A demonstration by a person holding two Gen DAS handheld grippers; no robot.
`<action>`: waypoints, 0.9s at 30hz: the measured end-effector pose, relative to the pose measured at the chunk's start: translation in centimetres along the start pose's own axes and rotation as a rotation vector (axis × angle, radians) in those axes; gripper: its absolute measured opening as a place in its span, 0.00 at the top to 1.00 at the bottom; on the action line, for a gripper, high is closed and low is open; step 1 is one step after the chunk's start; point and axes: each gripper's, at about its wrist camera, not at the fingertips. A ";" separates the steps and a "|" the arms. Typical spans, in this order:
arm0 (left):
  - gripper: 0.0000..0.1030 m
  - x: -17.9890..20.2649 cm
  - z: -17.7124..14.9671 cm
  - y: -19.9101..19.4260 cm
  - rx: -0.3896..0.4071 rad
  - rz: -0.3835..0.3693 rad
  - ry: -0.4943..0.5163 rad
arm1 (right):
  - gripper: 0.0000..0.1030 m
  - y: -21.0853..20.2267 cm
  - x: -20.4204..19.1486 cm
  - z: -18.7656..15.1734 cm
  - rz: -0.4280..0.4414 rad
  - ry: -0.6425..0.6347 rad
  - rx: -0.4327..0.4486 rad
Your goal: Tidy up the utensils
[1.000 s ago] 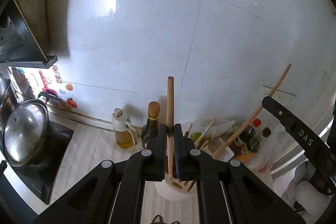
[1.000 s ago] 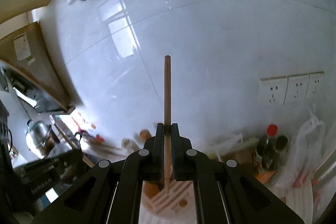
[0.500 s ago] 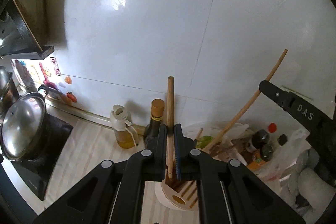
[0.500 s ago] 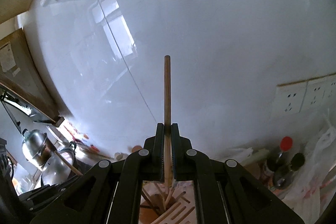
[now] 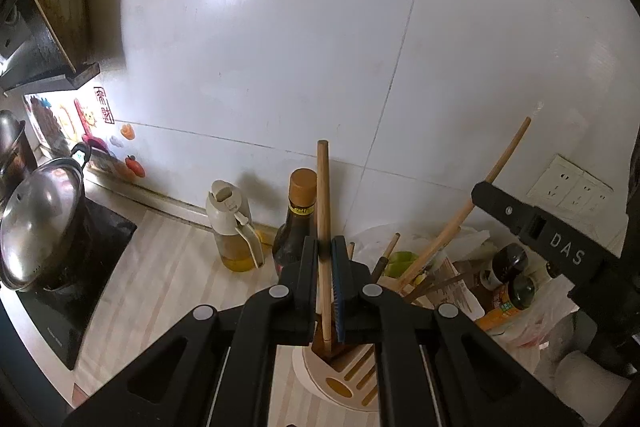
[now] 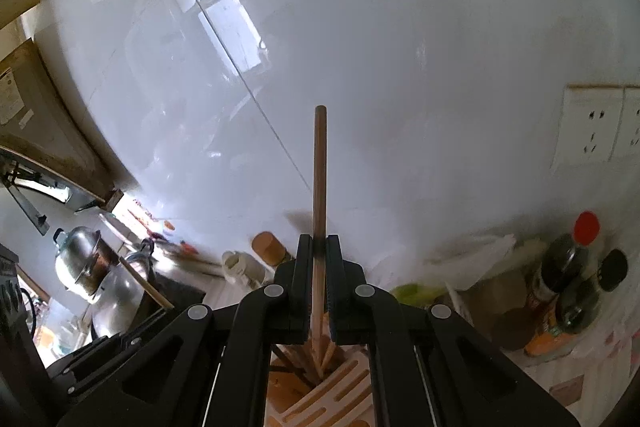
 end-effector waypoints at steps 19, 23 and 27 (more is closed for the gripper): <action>0.10 -0.9 0.8 -4.4 0.059 -0.023 -0.062 | 0.56 -1.7 1.3 0.0 0.025 0.031 -0.069; 0.00 -1.4 0.0 -5.7 0.086 0.039 -0.021 | 0.43 -4.1 1.4 -0.2 -0.014 0.008 -0.037; 0.00 -1.9 -1.9 -5.7 0.069 0.131 0.044 | 0.16 -6.3 1.2 -1.8 -0.141 -0.057 -0.012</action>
Point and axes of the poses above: each gripper's, at about its wrist camera, not at the fingertips, and y roughly the way its jaws point, x to its right, z to its top, and after that the axes turned 10 degrees about -z, right-handed
